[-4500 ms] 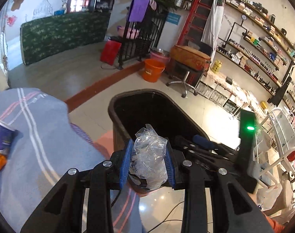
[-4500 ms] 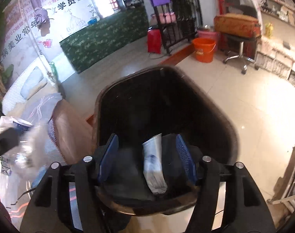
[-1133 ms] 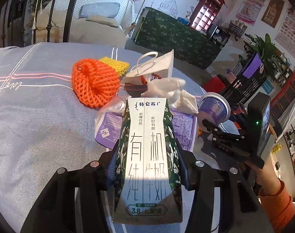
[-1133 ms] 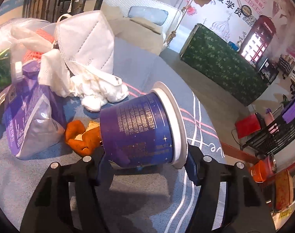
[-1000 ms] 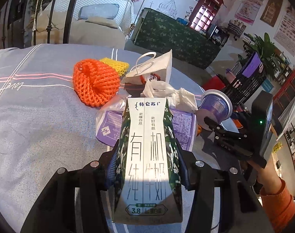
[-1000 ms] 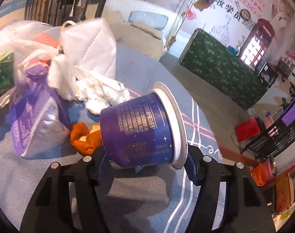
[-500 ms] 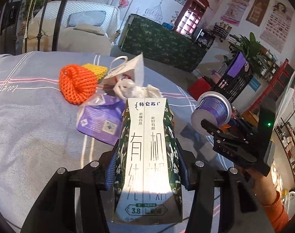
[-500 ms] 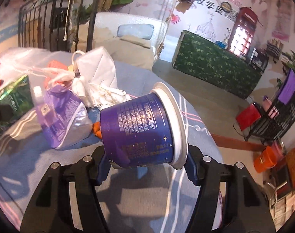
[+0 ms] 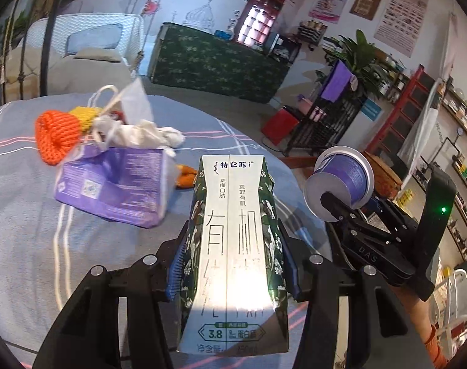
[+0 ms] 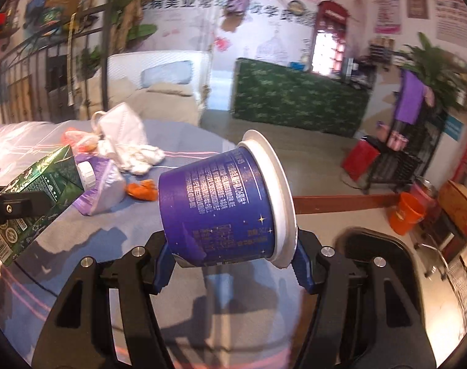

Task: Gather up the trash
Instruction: 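Carry the cup and carton to the bin and release both inside, then move both tools back over the remaining trash on the bed, then grasp the orange mesh net with the left gripper while the right gripper grasps white tissue, then carry both items to the bin and open the right gripper to drop the tissue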

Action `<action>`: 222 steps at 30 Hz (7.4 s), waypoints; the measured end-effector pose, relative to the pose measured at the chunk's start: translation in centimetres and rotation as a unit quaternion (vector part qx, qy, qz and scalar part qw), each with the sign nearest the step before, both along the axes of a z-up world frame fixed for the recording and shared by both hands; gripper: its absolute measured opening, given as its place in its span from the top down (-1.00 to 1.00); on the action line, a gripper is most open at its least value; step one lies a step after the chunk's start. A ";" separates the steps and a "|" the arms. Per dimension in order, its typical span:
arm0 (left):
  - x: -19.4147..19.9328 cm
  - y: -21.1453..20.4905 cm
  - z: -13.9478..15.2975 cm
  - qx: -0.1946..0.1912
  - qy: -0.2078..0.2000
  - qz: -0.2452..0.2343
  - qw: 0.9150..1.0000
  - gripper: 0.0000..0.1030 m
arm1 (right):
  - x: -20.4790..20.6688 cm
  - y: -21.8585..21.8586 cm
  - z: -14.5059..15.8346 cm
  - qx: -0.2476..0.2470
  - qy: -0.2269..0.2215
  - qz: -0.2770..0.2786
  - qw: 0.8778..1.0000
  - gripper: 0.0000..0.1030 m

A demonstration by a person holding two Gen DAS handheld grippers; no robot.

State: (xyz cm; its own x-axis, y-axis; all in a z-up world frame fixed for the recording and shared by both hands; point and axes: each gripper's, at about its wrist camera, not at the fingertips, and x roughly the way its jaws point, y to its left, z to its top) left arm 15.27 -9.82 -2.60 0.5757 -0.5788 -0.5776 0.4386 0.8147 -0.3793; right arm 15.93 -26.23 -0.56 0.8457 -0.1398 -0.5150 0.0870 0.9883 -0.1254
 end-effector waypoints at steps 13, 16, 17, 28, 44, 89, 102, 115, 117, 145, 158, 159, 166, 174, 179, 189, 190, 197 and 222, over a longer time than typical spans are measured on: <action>-1.4 -9.6 0.8 -0.005 -0.020 -0.118 0.993 0.02 | -5.3 -11.1 -2.2 0.045 0.008 -0.158 0.986 -0.22; -1.6 -11.9 0.9 -0.002 -0.027 -0.139 0.990 0.02 | -5.2 -13.2 -3.7 0.047 0.027 -0.182 0.982 -0.22; -1.8 -12.7 0.9 -0.001 -0.027 -0.147 0.989 0.02 | -5.2 -13.7 -4.3 0.051 0.033 -0.188 0.980 -0.22; -2.0 -18.4 -0.5 0.020 -0.020 -0.203 0.979 0.02 | -4.6 -18.8 -9.0 0.103 0.065 -0.246 0.962 -0.56; 0.5 -28.9 -4.6 0.055 0.068 -0.268 0.959 0.02 | -11.6 -20.5 -7.5 0.080 0.026 -0.324 0.942 -0.57; 0.4 -11.9 1.2 0.137 -0.099 -0.072 0.983 -0.89 | -2.9 -9.3 -2.4 0.122 0.004 -0.133 0.984 -0.60; 3.7 4.5 -0.6 0.141 -0.047 0.073 0.986 -0.89 | 4.6 3.1 -1.0 0.126 0.046 0.071 0.988 -0.63; 8.3 11.0 0.1 0.126 -0.033 0.116 0.985 -0.67 | 11.6 10.8 -0.6 0.099 0.079 0.165 0.978 -0.63; 9.7 12.3 -0.2 0.115 -0.015 0.135 0.984 -0.61 | 12.7 11.6 -0.4 0.093 0.081 0.176 0.977 -0.63; 17.1 17.0 -2.7 0.025 0.077 0.187 0.979 0.37 | 20.1 16.8 -1.0 0.096 0.097 0.265 0.955 0.88; 9.7 15.5 2.4 0.005 -0.007 0.176 0.984 0.38 | 12.8 13.2 1.8 0.139 0.041 0.234 0.961 0.88; 8.9 14.9 2.8 0.005 -0.015 0.169 0.986 0.38 | 12.3 12.8 1.9 0.142 0.039 0.228 0.962 0.88; 6.4 10.5 3.1 0.001 -0.026 0.121 0.992 0.38 | 7.4 8.1 1.9 0.157 0.016 0.174 0.972 0.88; 4.2 4.9 2.8 0.007 -0.037 0.056 0.998 0.38 | 2.1 2.6 1.3 0.146 0.005 0.099 0.984 0.88; 3.4 1.0 2.1 0.012 -0.036 0.012 0.999 0.38 | -0.4 -1.3 0.4 0.153 0.002 0.042 0.987 0.88; 1.6 -5.9 0.9 0.019 -0.028 -0.066 0.997 0.38 | -3.7 -9.5 -0.8 0.145 -0.002 -0.076 0.987 0.88; 1.3 -6.7 0.8 0.020 -0.029 -0.076 0.997 0.38 | -4.0 -10.1 -0.9 0.142 -0.002 -0.086 0.986 0.88; -0.3 -11.2 0.7 0.021 -0.035 -0.129 0.991 0.38 | -4.8 -14.7 -2.9 0.128 0.015 -0.164 0.978 0.88; -1.4 -23.1 -2.3 0.070 0.015 -0.263 0.962 0.38 | -7.6 -19.3 -8.3 0.162 0.049 -0.252 0.953 -0.05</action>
State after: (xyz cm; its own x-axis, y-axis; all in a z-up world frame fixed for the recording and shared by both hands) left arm 13.87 -32.88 -4.94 0.2066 -0.7012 -0.6824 0.7948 0.5270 -0.3008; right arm 8.30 -45.52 -8.90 0.6597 -0.3354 -0.6725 0.5635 0.8129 0.1474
